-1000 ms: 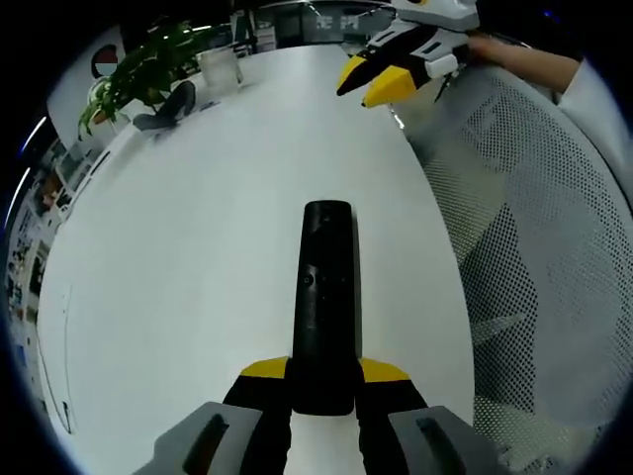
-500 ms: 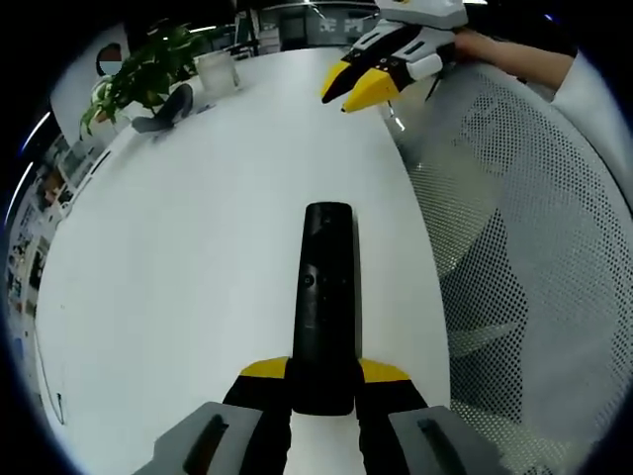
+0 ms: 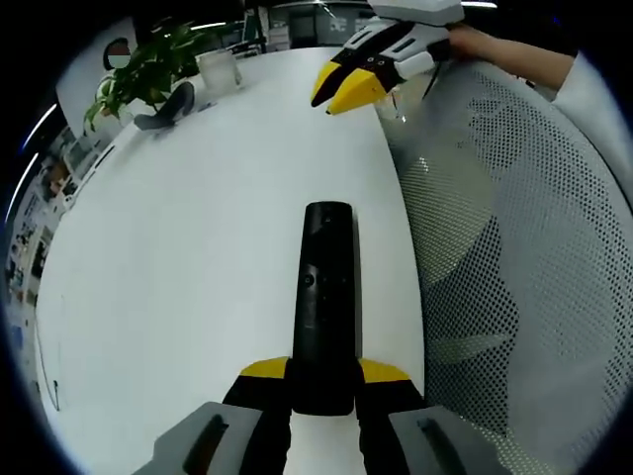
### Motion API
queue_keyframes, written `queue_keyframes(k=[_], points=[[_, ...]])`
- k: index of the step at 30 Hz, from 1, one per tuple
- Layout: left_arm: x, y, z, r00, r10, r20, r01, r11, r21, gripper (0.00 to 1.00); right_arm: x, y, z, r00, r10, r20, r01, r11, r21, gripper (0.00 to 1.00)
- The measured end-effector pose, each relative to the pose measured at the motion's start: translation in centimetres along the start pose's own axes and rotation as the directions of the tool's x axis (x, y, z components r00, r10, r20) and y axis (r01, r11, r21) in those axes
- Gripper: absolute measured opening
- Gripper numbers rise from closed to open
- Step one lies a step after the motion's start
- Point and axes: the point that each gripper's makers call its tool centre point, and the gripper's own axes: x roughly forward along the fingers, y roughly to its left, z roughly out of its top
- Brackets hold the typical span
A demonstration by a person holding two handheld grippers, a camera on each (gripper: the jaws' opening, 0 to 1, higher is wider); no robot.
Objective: Press the specified remote control buttons in sequence, fully releasing each button before pressing the next.
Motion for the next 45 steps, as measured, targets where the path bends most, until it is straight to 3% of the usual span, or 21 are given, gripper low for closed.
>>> queue_keyframes(k=[15,25,31,38,41,42,45], points=[[0.0,-1.2,0.3,1.000,0.010,0.020,-0.010,1.000,-0.026,0.24,0.1,0.5,-0.2,1.000,0.021,-0.017,-0.021,1.000,-0.014,0.09],[-0.2,-1.3,0.2,0.990,0.040,0.134,-0.029,0.996,-0.088,0.24,0.4,1.3,-0.9,0.996,0.062,-0.061,-0.064,0.998,-0.019,0.08],[-0.2,-1.4,0.2,0.987,0.055,0.154,-0.040,0.994,-0.099,0.24,0.5,2.4,-1.2,0.990,0.108,-0.092,-0.114,0.991,-0.064,0.06],[-0.4,-1.7,0.1,0.953,0.020,0.302,-0.005,0.999,-0.050,0.24,0.7,4.5,-1.3,0.966,0.202,-0.163,-0.226,0.963,-0.148,0.02],[-0.5,-1.8,0.0,0.944,-0.001,0.331,0.014,0.999,-0.037,0.24,0.7,5.5,-1.5,0.941,0.260,-0.217,-0.305,0.929,-0.209,0.00],[-0.5,-1.8,0.1,0.938,-0.008,0.347,0.026,0.999,-0.048,0.24,0.6,5.7,-1.8,0.927,0.269,-0.261,-0.332,0.912,-0.239,0.00],[-0.5,-1.8,0.0,0.930,-0.015,0.368,0.035,0.998,-0.048,0.24,1.2,6.4,-1.2,0.916,0.310,-0.255,-0.371,0.897,-0.241,0.00]])
